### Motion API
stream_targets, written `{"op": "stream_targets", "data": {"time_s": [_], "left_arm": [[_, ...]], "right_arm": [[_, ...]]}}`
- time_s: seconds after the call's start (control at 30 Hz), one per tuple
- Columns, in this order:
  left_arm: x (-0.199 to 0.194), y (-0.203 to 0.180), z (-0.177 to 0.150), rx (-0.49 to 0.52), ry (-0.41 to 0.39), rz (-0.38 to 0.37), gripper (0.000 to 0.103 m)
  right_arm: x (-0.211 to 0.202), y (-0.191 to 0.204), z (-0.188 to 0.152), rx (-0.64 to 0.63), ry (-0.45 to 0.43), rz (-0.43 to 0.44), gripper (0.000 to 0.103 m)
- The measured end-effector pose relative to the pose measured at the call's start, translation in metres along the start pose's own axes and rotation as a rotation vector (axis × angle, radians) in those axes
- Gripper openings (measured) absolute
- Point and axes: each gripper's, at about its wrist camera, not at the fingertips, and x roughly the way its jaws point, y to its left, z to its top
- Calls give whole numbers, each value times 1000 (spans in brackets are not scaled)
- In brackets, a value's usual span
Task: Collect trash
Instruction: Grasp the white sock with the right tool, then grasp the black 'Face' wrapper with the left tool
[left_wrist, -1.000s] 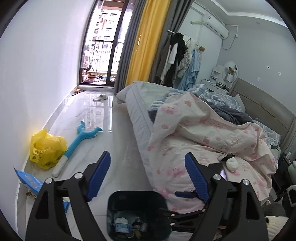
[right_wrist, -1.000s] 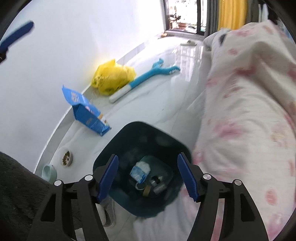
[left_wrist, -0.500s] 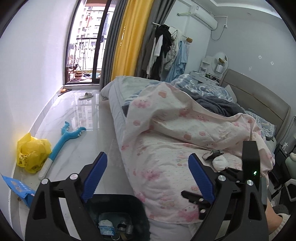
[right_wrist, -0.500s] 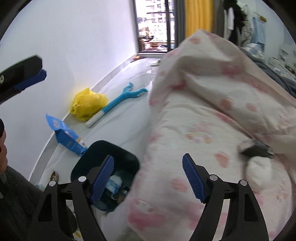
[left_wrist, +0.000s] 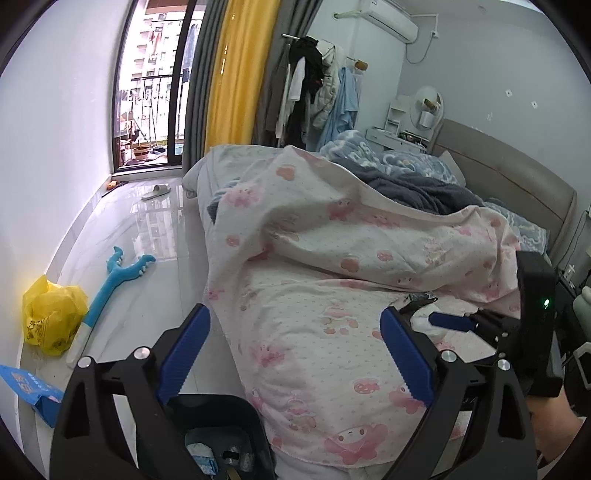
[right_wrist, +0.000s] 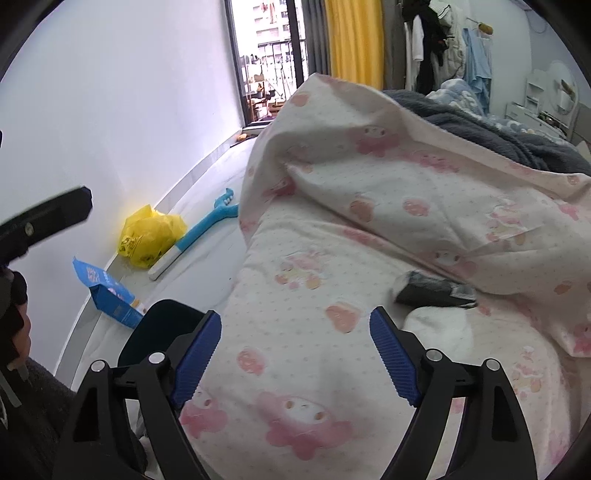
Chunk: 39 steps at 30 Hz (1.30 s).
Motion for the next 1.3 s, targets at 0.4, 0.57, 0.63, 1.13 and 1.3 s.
{"op": "stream_targets", "data": {"time_s": [0.4, 0.57, 0.63, 1.13, 1.3], "left_arm": [[40, -19, -2, 54, 39, -8, 95], [58, -25, -2, 43, 52, -30, 95], [63, -30, -2, 41, 52, -43, 95], [113, -80, -7, 38, 104, -130, 95], [132, -103, -14, 56, 127, -151, 95]], "right_arm": [[5, -46, -8, 38, 4, -47, 86], [6, -70, -12, 75, 7, -68, 86], [9, -77, -15, 89, 12, -75, 86], [28, -116, -37, 132, 69, -107, 56], [16, -124, -39, 135, 53, -95, 48]]}}
